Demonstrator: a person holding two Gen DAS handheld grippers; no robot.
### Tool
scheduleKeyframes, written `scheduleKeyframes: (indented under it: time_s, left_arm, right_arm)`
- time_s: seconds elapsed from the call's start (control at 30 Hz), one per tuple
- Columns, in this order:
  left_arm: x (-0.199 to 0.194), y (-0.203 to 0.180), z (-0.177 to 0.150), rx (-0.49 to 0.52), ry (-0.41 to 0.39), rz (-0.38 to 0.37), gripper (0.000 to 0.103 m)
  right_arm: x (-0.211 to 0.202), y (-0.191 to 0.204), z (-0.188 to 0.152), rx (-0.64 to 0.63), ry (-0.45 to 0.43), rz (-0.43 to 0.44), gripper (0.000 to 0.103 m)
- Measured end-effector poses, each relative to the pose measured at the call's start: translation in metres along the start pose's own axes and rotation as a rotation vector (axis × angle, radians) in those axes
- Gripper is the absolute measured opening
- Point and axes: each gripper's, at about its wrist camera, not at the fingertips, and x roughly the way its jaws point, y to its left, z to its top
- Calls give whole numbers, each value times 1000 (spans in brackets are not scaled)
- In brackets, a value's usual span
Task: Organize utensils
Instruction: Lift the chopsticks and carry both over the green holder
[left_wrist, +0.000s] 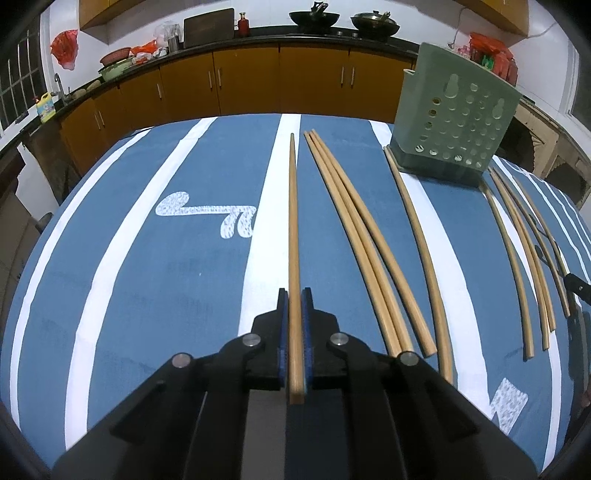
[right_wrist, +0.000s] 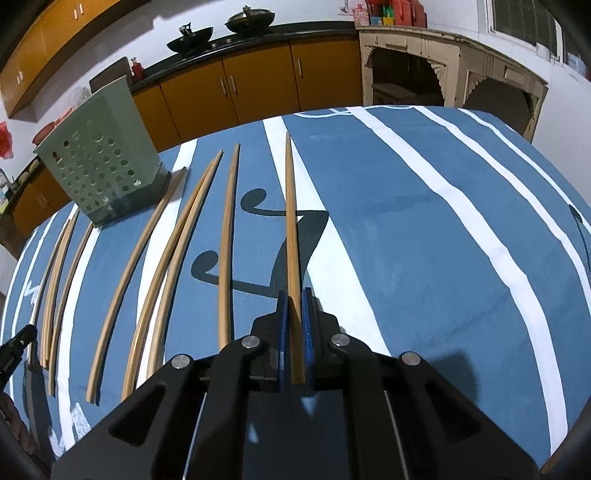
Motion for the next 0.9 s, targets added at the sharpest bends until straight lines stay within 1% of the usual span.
scheduleKeyframes:
  time_s: [0.1,0.2,0.4,0.53,0.77,0.9]
  left_arm:
    - [-2,3,-1,-6,13,-18,8]
    - [-13,5,0,0,-11,-13,8]
    - [-48,8,14,17,-134,-13,8]
    - [-75,10,27,9,-223,-29,8]
    - [-109,17,49,-33,-344,-56,8]
    - [-123,21,63,-47,-395,-68,8]
  right_arm:
    - [-5,-3,1,21,-9,26,8]
    - [-23,-1,6,1,-70,31,8]
    - [-56,-2,19,0,-175,56,8]
    - [-73,-2,29,4,-236,70,8]
    - [-97,-2,51,11,-345,89,8]
    - [-104,0,61,8,-382,95,8]
